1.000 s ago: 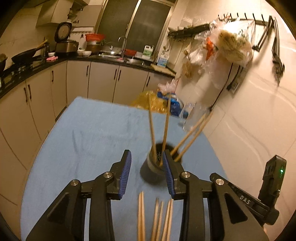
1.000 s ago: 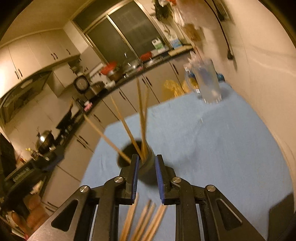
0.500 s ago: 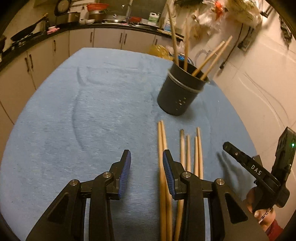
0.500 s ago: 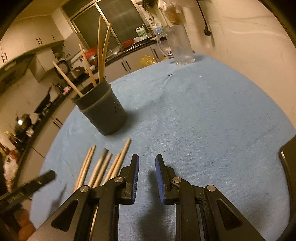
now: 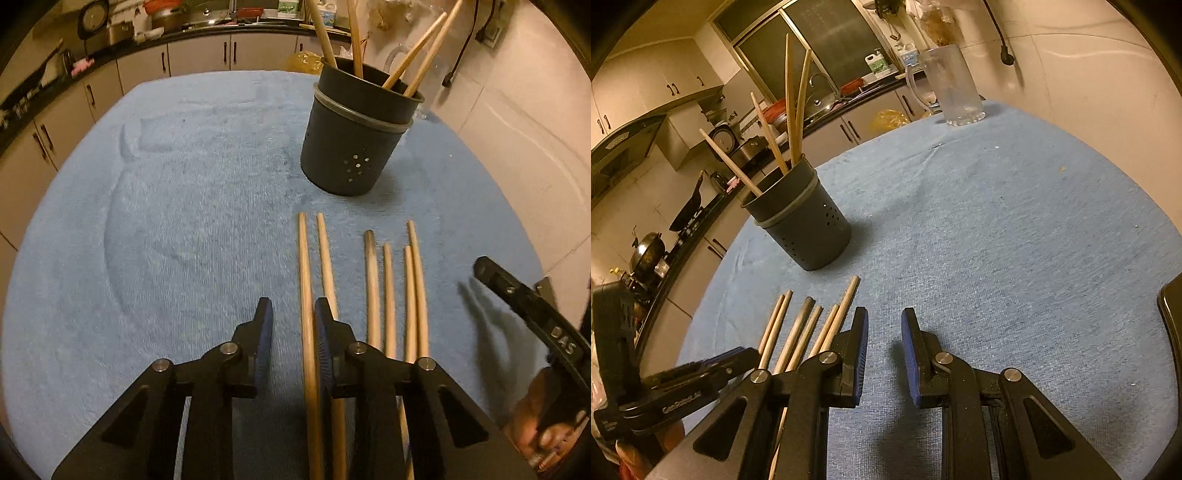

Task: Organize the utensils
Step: 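Move the right gripper back and grasp a third chopstick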

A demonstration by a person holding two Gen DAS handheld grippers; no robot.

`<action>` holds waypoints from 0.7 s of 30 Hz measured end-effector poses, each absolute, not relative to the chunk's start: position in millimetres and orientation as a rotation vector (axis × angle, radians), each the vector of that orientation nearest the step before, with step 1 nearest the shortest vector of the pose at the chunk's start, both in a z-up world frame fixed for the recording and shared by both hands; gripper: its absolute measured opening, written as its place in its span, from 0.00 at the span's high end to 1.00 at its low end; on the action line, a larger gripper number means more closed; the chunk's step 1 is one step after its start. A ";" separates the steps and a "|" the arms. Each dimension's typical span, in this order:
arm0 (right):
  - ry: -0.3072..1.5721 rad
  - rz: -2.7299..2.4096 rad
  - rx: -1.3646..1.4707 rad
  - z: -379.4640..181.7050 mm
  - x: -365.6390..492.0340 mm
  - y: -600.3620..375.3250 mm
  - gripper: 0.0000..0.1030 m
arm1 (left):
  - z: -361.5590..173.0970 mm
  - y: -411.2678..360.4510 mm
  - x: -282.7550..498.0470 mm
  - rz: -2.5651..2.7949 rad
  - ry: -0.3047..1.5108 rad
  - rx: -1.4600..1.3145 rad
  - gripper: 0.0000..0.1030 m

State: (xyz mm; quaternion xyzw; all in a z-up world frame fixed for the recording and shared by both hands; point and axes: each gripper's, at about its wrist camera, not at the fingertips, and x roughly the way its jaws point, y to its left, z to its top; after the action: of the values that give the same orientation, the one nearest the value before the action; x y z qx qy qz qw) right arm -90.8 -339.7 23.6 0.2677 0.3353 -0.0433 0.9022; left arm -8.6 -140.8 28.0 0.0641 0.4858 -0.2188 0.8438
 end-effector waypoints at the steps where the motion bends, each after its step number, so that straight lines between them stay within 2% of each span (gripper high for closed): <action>1: 0.694 -0.091 0.554 23.6 -90.8 -339.7 0.81 | 27.9 -143.2 -8.0 -0.437 1.016 0.157 0.83; 4: 0.700 -0.091 0.554 22.8 -89.9 -340.1 0.81 | 27.1 -138.1 -4.7 -0.394 1.017 0.146 0.92; 11: 0.787 -0.066 0.502 22.4 -77.1 -327.6 0.81 | 27.1 -103.1 2.9 -0.350 1.039 0.019 0.92; 21: 0.955 -0.038 0.465 21.1 -36.9 -301.5 0.81 | 24.1 -97.8 -4.2 -0.367 1.023 0.016 0.92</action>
State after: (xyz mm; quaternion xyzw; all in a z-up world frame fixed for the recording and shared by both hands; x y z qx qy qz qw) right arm -36.9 -301.5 21.1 0.2219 0.4552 -0.0184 0.8621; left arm -4.2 -97.8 24.1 0.0077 0.4868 -0.1748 0.8558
